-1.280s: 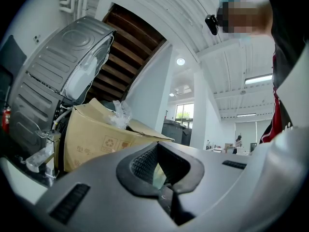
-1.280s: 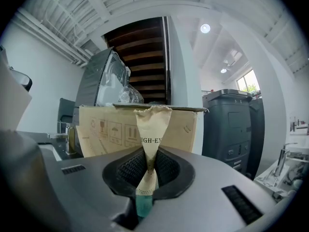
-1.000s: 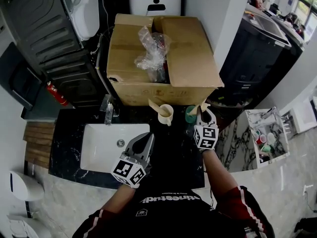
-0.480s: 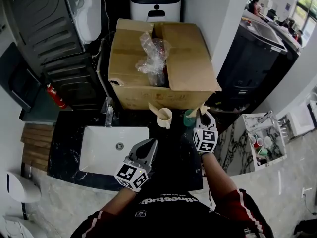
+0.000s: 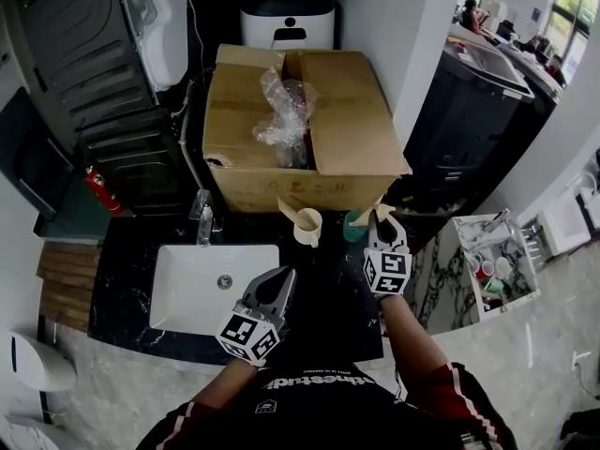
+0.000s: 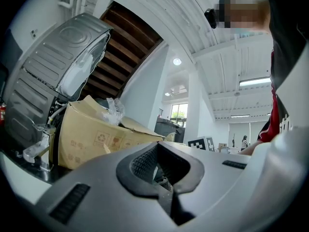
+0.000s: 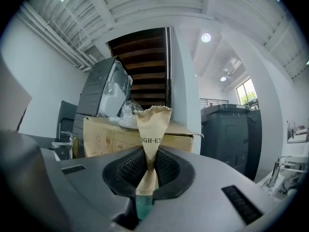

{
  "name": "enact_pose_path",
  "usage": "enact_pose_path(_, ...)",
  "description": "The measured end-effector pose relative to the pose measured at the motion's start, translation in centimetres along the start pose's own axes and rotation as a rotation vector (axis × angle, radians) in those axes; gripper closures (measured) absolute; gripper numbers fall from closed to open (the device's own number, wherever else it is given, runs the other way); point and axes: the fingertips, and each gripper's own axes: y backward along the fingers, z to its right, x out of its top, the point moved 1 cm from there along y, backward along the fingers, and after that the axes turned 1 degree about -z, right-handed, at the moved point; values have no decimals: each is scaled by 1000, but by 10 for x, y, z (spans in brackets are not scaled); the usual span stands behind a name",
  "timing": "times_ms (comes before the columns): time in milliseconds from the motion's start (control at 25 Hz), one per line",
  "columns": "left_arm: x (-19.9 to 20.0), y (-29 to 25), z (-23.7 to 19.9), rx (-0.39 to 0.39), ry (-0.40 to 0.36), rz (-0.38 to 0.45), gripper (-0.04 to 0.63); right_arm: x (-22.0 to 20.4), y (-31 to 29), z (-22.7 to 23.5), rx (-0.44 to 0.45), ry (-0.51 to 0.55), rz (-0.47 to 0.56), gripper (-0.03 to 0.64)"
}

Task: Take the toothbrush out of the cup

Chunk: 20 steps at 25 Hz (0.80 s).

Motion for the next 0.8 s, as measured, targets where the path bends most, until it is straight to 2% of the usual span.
enact_pose_path(800,0,4,2,25,16,21,581,13,58,-37,98,-13,28,561)
